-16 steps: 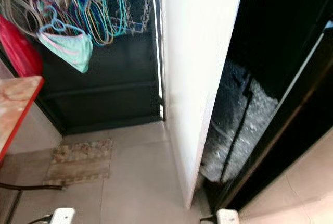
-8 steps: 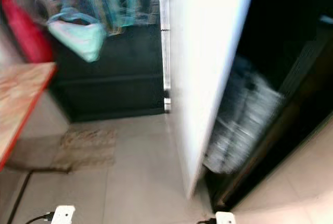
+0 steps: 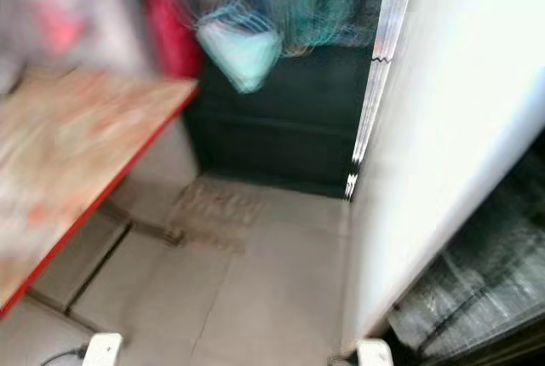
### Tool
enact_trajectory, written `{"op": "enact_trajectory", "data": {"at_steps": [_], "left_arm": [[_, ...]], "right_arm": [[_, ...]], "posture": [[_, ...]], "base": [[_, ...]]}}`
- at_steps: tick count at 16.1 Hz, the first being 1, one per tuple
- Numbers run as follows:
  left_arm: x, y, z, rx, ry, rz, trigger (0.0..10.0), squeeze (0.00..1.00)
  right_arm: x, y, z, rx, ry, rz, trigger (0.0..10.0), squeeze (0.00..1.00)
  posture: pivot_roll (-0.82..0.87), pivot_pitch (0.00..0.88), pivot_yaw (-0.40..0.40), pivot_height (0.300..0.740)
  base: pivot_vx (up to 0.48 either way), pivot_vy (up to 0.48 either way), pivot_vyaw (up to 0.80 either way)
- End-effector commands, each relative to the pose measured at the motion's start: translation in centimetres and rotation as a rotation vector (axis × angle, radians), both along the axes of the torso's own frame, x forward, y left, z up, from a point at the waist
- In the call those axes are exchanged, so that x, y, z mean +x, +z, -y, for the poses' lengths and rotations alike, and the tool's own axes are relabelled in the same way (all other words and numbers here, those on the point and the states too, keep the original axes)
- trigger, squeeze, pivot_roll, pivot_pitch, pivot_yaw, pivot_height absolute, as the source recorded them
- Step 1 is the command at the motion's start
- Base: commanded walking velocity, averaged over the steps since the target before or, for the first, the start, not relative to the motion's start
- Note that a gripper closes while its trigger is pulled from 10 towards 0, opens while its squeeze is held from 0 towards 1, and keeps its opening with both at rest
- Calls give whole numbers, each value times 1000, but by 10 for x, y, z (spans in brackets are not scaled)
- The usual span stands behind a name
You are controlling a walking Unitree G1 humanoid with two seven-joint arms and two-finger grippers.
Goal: Restocking fridge
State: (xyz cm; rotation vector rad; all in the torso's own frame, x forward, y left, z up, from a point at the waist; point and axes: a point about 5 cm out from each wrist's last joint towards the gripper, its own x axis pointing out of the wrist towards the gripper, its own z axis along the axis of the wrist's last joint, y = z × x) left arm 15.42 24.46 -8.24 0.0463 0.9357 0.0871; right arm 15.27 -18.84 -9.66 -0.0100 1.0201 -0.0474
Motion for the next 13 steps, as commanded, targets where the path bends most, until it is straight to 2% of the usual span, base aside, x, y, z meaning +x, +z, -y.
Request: {"op": "enact_trajectory", "data": {"at_steps": [1, 13], "left_arm": [[1, 0, 1, -7, 7, -5, 10000, 0], [2, 1, 0, -4, 15, 16, 10000, 0]], "right_arm": [[-10, -4, -1, 5, 6, -33, 10000, 0], [-10, -4, -1, 11, 29, -38, 10000, 0]], "posture": [[29, 57, 27, 740], [33, 58, 28, 740]], "base": [[0, 0, 800], [0, 0, 800]]}}
